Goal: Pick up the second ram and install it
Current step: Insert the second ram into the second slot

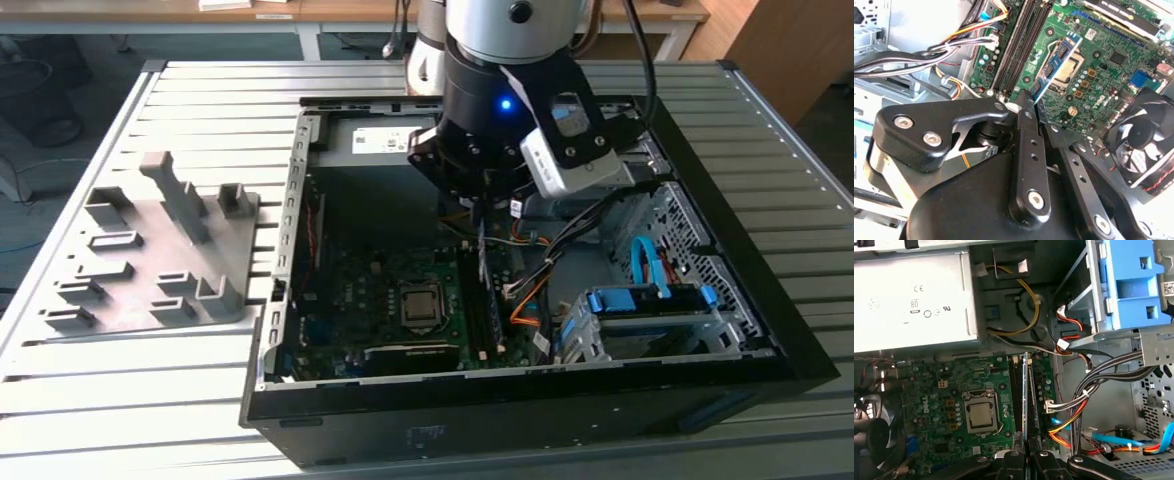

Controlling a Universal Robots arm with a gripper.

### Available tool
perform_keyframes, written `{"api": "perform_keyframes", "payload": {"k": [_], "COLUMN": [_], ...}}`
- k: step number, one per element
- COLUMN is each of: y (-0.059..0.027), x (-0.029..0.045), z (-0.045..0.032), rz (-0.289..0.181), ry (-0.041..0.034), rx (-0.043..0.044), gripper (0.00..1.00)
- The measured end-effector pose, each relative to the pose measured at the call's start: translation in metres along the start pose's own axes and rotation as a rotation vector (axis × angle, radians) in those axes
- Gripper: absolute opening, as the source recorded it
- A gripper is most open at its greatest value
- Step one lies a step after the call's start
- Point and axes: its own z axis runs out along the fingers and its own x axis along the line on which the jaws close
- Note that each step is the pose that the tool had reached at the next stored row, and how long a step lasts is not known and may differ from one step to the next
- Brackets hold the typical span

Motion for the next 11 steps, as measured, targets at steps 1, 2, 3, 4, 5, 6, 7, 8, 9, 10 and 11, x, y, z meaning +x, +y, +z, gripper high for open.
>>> {"api": "perform_keyframes", "payload": {"k": [1,2,3,4,5,6,7,8,9,10,11], "y": [0.0,0.0,-0.0001,-0.0001,-0.0001,-0.0001,-0.0001,-0.0001,-0.0001,-0.0001,-0.0001], "x": [-0.0001,-0.0002,-0.0002,-0.0002,-0.0002,-0.0002,-0.0002,-0.0002,-0.0002,-0.0002,-0.0002], "z": [0.0001,0.0,-0.0001,-0.0001,0.0,0.0001,0.0003,0.0004,0.0004,0.0004,0.0004], "rz": [0.0,-0.002,-0.007,-0.013,-0.025,-0.043,-0.062,-0.079,-0.096,-0.097,-0.097], "ry": [0.017,0.0331,0.0377,0.0381,0.0385,0.039,0.0395,0.0399,0.0403,0.0404,0.0405], "rx": [0.0023,0.0045,0.0052,0.0051,0.005,0.0046,0.0043,0.004,0.0038,0.0038,0.0039], "gripper": [0.14,0.14,0.14,0.14,0.14,0.14,0.14,0.14,0.14,0.14,0.14]}}
